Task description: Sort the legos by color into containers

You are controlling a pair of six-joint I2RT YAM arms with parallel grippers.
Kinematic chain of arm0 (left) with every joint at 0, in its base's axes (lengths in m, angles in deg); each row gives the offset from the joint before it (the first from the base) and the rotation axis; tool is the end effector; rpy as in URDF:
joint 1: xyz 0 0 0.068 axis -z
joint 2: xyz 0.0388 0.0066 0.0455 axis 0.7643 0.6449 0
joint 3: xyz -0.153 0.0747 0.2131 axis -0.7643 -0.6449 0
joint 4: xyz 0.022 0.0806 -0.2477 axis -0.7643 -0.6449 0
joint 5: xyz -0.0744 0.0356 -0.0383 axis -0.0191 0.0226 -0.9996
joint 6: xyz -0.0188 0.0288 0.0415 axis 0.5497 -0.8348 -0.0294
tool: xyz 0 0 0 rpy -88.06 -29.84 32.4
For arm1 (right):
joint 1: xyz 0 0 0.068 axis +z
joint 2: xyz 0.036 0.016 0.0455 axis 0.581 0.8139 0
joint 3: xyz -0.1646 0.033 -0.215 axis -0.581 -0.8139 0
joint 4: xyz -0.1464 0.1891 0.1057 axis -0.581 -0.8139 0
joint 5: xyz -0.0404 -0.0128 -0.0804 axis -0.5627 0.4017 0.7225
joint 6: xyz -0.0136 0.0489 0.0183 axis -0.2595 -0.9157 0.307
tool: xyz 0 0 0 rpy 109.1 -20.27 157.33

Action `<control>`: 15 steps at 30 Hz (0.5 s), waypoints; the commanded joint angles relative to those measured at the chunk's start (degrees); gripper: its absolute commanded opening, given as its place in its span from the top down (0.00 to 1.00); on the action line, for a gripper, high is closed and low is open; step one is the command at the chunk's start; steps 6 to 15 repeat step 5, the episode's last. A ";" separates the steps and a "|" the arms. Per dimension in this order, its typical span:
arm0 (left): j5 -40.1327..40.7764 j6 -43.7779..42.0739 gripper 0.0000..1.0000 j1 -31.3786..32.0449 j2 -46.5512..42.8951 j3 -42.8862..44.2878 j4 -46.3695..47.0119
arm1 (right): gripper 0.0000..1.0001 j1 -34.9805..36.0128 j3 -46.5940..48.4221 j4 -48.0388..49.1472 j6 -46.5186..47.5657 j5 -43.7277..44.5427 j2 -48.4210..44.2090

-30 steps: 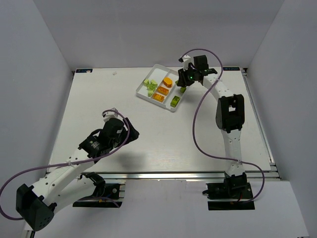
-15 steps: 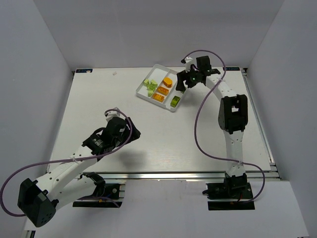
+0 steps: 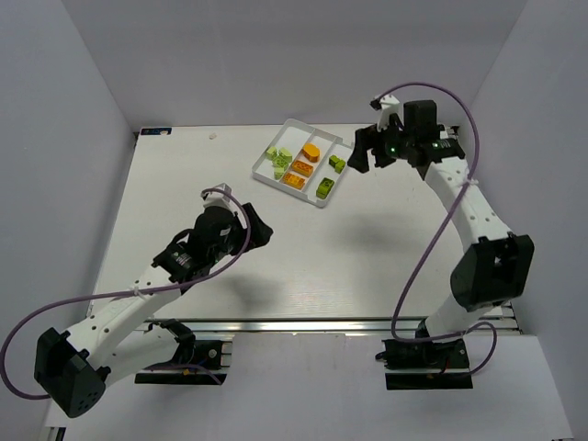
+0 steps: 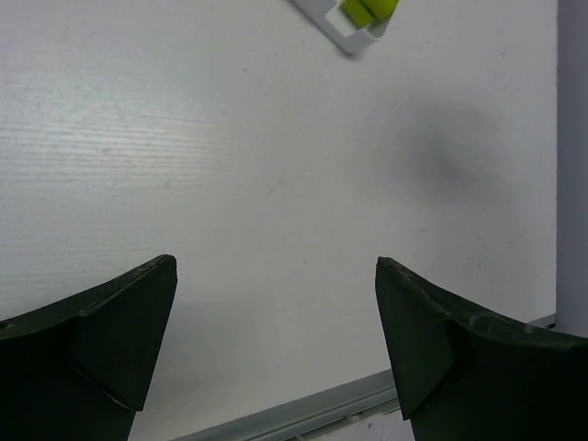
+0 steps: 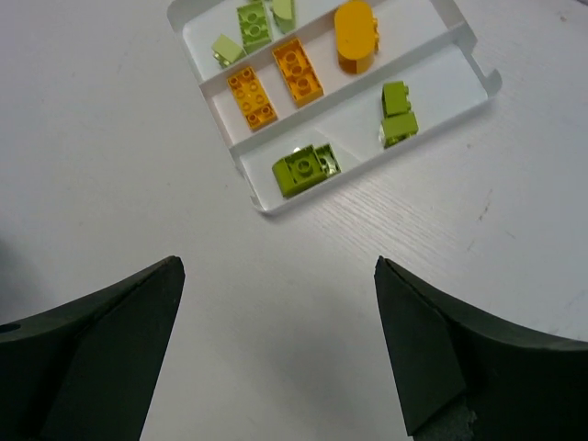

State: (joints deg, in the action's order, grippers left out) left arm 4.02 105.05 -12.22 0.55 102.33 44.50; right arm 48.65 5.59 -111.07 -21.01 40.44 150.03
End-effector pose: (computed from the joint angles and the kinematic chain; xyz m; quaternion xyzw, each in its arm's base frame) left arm 0.1683 -0.1212 0.2691 -0.1008 0.8800 -0.2388 0.3979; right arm 0.3705 0.1009 0.3672 -0.2461 0.8254 0.2008 0.4666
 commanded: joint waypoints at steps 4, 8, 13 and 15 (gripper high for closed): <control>-0.53 -6.60 0.02 -0.19 1.77 6.77 2.46 | 0.11 -0.38 -13.04 6.90 -1.67 8.87 -10.21; -0.26 -7.56 0.02 -0.19 1.77 7.04 2.64 | 0.11 -0.38 -14.54 8.48 -1.32 8.96 -12.75; -0.26 -7.56 0.02 -0.19 1.77 7.04 2.64 | 0.11 -0.38 -14.54 8.48 -1.32 8.96 -12.75; -0.26 -7.56 0.02 -0.19 1.77 7.04 2.64 | 0.11 -0.38 -14.54 8.48 -1.32 8.96 -12.75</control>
